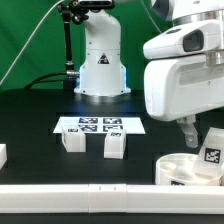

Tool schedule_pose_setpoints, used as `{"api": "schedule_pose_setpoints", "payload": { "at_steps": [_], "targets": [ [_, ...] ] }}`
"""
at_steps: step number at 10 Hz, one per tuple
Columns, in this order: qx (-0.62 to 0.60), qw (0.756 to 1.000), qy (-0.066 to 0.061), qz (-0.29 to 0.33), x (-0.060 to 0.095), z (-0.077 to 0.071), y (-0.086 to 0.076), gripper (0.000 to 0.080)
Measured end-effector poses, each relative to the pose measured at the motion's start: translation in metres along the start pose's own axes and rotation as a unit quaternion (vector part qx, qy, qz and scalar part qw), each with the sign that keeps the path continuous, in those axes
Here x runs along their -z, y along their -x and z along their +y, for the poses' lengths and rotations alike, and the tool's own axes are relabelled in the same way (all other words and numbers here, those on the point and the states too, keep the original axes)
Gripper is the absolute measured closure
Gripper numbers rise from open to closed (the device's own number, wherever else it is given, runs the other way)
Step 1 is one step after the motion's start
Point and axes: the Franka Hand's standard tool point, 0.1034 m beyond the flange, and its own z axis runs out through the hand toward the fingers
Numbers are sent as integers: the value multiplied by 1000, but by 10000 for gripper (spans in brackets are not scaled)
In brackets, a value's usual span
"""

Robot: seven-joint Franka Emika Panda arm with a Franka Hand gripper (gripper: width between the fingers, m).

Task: Assemble stool

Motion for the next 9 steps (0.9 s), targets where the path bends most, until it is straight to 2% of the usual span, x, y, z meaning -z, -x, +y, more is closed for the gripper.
{"api": "schedule_pose_setpoints", "payload": {
  "at_steps": [3,5,6,7,8,9],
  "targets": [
    [116,993,12,-13,-3,3,3,150],
    [216,976,22,-27,-6,5,5,150],
    [252,967,23,-29,-6,6,5,150],
    [240,970,23,-29,-7,6,5,150],
    [238,971,23,-29,-7,5,6,282],
    [237,971,23,-29,-7,5,6,282]
  ]
}}
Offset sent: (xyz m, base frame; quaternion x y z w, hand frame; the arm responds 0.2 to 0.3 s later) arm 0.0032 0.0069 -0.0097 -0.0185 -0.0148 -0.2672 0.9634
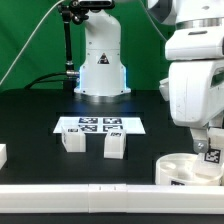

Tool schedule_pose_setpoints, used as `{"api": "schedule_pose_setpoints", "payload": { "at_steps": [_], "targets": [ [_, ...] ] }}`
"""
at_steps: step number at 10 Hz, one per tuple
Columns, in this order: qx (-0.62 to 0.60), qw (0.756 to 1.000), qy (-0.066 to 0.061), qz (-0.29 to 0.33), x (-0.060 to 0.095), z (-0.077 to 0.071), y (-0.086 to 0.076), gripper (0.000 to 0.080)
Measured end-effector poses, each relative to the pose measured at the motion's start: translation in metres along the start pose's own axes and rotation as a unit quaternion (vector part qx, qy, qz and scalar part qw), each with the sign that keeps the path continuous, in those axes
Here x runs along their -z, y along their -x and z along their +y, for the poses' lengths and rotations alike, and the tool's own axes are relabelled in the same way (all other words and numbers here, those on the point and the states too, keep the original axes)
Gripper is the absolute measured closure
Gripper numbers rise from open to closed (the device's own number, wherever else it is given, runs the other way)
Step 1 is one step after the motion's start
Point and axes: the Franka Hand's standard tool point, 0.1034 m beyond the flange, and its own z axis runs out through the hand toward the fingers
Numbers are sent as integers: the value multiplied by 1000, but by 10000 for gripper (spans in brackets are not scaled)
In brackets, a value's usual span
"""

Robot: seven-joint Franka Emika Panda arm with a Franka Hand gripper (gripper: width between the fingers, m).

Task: Assemble stool

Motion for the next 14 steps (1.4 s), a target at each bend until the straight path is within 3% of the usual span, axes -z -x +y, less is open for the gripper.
{"api": "schedule_pose_setpoints", "payload": {
  "at_steps": [1,2,5,9,12,14],
  "targets": [
    [0,1000,0,0,0,0,1,421],
    [-1,1000,0,0,0,0,1,462],
    [-16,1000,0,0,0,1,1,462],
    [-209,978,6,24,-1,9,9,461],
    [-368,928,9,50,-1,9,9,459],
    [-473,879,4,57,-2,0,0,459]
  ]
}}
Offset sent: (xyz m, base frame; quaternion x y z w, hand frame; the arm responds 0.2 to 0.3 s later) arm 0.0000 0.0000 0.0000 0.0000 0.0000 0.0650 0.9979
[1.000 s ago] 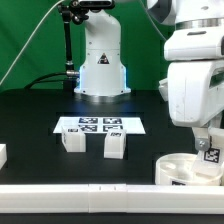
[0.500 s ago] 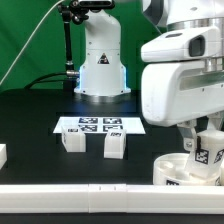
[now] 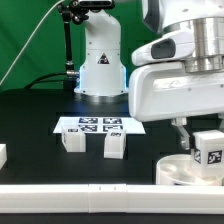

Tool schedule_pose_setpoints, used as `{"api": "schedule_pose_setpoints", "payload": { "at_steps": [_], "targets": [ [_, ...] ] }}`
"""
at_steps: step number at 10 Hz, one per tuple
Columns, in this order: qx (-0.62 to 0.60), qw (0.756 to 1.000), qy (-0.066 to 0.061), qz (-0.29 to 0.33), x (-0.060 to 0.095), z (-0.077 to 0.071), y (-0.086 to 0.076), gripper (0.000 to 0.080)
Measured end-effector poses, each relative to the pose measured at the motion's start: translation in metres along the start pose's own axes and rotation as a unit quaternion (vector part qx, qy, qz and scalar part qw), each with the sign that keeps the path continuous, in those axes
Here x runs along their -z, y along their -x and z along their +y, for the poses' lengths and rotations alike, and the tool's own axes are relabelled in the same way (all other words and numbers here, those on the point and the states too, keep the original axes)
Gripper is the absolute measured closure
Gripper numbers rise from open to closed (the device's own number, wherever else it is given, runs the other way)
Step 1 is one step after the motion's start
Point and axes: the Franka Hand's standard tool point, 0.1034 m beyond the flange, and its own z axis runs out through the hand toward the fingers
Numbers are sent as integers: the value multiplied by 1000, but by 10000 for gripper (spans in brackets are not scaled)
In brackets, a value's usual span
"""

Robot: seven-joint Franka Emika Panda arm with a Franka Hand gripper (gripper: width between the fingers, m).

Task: Assemble stool

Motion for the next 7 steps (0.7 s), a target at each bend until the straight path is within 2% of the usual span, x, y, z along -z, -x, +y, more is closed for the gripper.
{"api": "schedule_pose_setpoints", "payload": {
  "at_steps": [4,7],
  "targets": [
    [-111,994,-3,0,0,0,0,459],
    [-215,977,-6,-1,0,1,0,459]
  ]
}}
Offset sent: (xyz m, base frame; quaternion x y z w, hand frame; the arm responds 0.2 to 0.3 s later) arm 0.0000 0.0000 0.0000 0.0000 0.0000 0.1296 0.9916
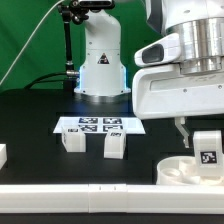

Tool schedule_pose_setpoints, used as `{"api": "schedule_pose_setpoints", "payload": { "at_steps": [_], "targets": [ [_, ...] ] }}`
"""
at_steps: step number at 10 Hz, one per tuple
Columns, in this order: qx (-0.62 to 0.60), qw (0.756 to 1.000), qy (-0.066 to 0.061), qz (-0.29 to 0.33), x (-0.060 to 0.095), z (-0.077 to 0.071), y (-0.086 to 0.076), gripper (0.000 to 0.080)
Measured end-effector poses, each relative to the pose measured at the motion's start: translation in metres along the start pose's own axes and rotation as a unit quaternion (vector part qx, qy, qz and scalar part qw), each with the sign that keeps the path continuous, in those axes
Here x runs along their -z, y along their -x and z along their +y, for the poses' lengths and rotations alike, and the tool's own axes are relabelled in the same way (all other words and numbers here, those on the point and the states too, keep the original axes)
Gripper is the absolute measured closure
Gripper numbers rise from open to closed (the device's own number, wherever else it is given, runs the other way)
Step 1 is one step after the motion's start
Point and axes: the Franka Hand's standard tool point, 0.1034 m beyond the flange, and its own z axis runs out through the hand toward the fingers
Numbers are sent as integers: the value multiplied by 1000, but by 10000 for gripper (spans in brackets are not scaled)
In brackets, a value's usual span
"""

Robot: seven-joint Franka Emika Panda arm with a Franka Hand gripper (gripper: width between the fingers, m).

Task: Assemble stool

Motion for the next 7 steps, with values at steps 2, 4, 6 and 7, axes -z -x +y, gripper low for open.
{"api": "schedule_pose_setpoints", "payload": {
  "at_steps": [2,4,6,7],
  "targets": [
    [-70,998,-1,1,0,0,1,459],
    [-169,986,-1,-1,0,-1,2,459],
    [-284,959,-7,-4,0,-2,4,459],
    [-328,945,-11,-7,0,-3,5,459]
  ]
}}
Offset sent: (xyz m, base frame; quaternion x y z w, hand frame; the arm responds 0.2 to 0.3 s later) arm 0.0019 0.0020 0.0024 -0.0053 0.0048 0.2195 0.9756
